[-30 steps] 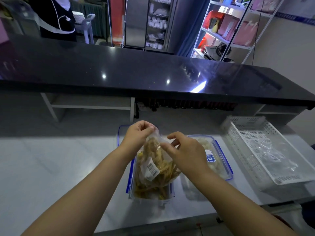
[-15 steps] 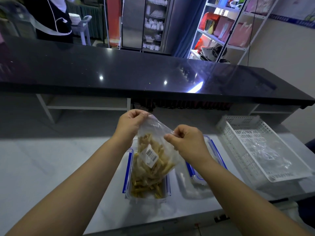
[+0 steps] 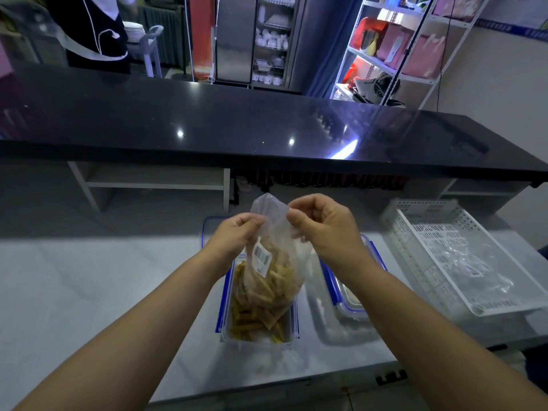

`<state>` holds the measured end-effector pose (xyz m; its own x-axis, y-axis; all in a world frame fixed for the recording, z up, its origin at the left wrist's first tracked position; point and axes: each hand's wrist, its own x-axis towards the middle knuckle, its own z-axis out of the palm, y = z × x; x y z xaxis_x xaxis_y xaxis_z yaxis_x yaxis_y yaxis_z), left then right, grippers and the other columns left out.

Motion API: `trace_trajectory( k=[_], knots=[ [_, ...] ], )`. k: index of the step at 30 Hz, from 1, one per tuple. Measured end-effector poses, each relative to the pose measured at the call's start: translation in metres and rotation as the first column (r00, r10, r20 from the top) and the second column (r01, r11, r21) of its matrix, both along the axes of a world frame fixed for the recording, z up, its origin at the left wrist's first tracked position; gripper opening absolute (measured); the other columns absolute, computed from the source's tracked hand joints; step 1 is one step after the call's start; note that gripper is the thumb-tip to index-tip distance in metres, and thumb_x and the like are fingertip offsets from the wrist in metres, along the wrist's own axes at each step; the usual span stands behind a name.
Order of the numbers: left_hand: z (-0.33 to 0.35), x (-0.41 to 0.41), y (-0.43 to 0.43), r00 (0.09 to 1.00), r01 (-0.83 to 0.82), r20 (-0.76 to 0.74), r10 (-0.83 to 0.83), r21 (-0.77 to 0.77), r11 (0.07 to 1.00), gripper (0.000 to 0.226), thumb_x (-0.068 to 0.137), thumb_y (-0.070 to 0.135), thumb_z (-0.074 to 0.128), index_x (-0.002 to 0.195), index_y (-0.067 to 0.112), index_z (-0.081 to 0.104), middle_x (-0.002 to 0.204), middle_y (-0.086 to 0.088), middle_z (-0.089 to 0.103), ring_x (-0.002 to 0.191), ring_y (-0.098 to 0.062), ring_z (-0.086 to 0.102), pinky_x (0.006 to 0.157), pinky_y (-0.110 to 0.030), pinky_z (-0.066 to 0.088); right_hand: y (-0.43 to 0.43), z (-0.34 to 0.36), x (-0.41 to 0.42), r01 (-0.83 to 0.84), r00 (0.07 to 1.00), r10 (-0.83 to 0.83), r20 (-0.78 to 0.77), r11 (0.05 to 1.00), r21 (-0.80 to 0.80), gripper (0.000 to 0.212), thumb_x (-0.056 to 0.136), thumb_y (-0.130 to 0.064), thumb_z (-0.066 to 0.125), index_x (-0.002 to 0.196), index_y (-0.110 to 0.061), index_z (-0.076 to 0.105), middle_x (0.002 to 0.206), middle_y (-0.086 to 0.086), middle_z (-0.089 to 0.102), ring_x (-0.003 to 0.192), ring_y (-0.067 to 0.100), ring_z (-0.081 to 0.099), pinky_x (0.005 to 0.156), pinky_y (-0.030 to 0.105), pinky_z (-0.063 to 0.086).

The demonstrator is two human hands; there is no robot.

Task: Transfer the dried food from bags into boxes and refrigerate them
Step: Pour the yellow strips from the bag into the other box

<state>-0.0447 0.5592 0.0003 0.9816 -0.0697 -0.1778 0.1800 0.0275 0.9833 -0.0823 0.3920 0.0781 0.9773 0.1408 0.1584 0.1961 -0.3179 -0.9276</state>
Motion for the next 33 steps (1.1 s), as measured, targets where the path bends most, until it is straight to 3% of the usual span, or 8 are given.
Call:
trace_trajectory(
  k=[4, 8, 13, 17, 22, 26, 29, 33],
  knots=[
    [0.004, 0.004, 0.001, 0.995, -0.098, -0.026, 0.097, -0.059, 0.993, 0.02, 0.096, 0.022, 0.05, 0.086, 0.018, 0.066, 0.082, 0.0, 0.068, 0.074, -0.015, 0.061, 0.062, -0.021, 0.046, -0.011, -0.031, -0.009, -0.096, 0.992, 0.076, -0.1, 0.972, -0.213, 0.107, 0.06, -0.042, 0.085, 0.145, -0.034, 0.021, 0.138, -0.015, 0.038, 0.12, 0.007, 0.043, 0.098, 0.031, 0.044],
    [0.007, 0.002, -0.002, 0.997, -0.081, -0.017, 0.08, -0.054, 0.995, 0.02, 0.094, 0.024, 0.053, 0.082, 0.02, 0.068, 0.081, 0.001, 0.069, 0.073, -0.012, 0.062, 0.063, -0.022, 0.046, -0.009, -0.067, -0.01, -0.186, 0.975, 0.125, -0.183, 0.91, -0.371, 0.129, 0.056, -0.039, 0.086, 0.149, -0.03, -0.003, 0.144, -0.013, 0.02, 0.131, 0.008, 0.022, 0.112, 0.039, 0.031],
    [0.013, 0.002, -0.007, 0.999, 0.034, -0.019, -0.035, -0.046, 0.998, 0.021, 0.09, 0.031, 0.057, 0.09, 0.015, 0.072, 0.099, -0.008, 0.071, 0.093, -0.025, 0.065, 0.078, -0.034, 0.054, 0.008, -0.085, 0.006, -0.066, 0.974, -0.009, -0.225, 0.945, -0.321, 0.124, 0.052, -0.057, 0.081, 0.149, -0.025, 0.011, 0.141, 0.001, 0.039, 0.128, 0.018, 0.042, 0.103, 0.04, 0.044],
    [0.017, 0.0, -0.007, 0.997, 0.083, 0.001, -0.083, 0.012, 0.996, 0.035, 0.09, 0.039, 0.054, 0.108, 0.011, 0.067, 0.105, -0.011, 0.069, 0.102, -0.03, 0.064, 0.083, -0.037, 0.054, 0.014, -0.087, 0.013, -0.037, 0.982, -0.009, -0.189, 0.97, -0.24, 0.064, 0.076, -0.039, 0.076, 0.129, -0.03, 0.041, 0.113, -0.008, 0.054, 0.105, 0.01, 0.055, 0.084, 0.022, 0.049],
    [0.026, -0.009, -0.002, 0.971, 0.192, 0.14, -0.194, 0.025, 0.981, 0.117, 0.044, 0.071, 0.075, 0.143, 0.036, 0.021, 0.127, 0.01, 0.041, 0.113, -0.012, 0.047, 0.088, -0.027, 0.045, 0.024, -0.09, 0.018, 0.009, 0.976, -0.055, -0.21, 0.977, -0.215, 0.029, 0.076, -0.049, 0.069, 0.099, -0.036, 0.058, 0.103, -0.004, 0.065, 0.095, 0.014, 0.064, 0.084, 0.041, 0.056],
    [0.025, -0.013, -0.012, 0.919, -0.013, 0.36, -0.159, 0.433, 0.901, 0.07, 0.074, 0.03, 0.075, 0.134, 0.035, 0.039, 0.121, 0.012, 0.042, 0.116, -0.011, 0.042, 0.088, -0.027, 0.045, 0.031, -0.09, 0.017, 0.012, 0.986, -0.054, -0.156, 0.966, -0.26, 0.032, 0.08, -0.049, 0.065, 0.104, -0.031, 0.055, 0.1, -0.005, 0.063, 0.091, 0.011, 0.063, 0.079, 0.035, 0.057],
    [0.014, -0.008, -0.003, 0.924, -0.187, 0.38, 0.033, 0.377, 0.907, 0.016, 0.083, 0.022, 0.068, 0.098, 0.028, 0.063, 0.094, 0.008, 0.062, 0.092, -0.014, 0.06, 0.072, -0.028, 0.054, 0.027, -0.094, 0.016, 0.025, 0.983, -0.068, -0.171, 0.969, -0.244, 0.041, 0.084, -0.033, 0.068, 0.12, -0.028, 0.051, 0.115, -0.007, 0.059, 0.105, 0.011, 0.059, 0.085, 0.028, 0.054],
    [0.009, -0.01, 0.002, 0.966, -0.197, 0.234, 0.113, 0.376, 0.906, 0.009, 0.083, 0.013, 0.066, 0.083, 0.021, 0.063, 0.081, 0.003, 0.065, 0.077, -0.016, 0.064, 0.064, -0.029, 0.055, 0.029, -0.093, 0.011, -0.058, 0.994, 0.025, -0.103, 0.939, -0.338, 0.101, 0.073, -0.041, 0.077, 0.147, -0.04, 0.007, 0.149, -0.007, 0.037, 0.131, 0.013, 0.042, 0.104, 0.038, 0.044]
  ],
)
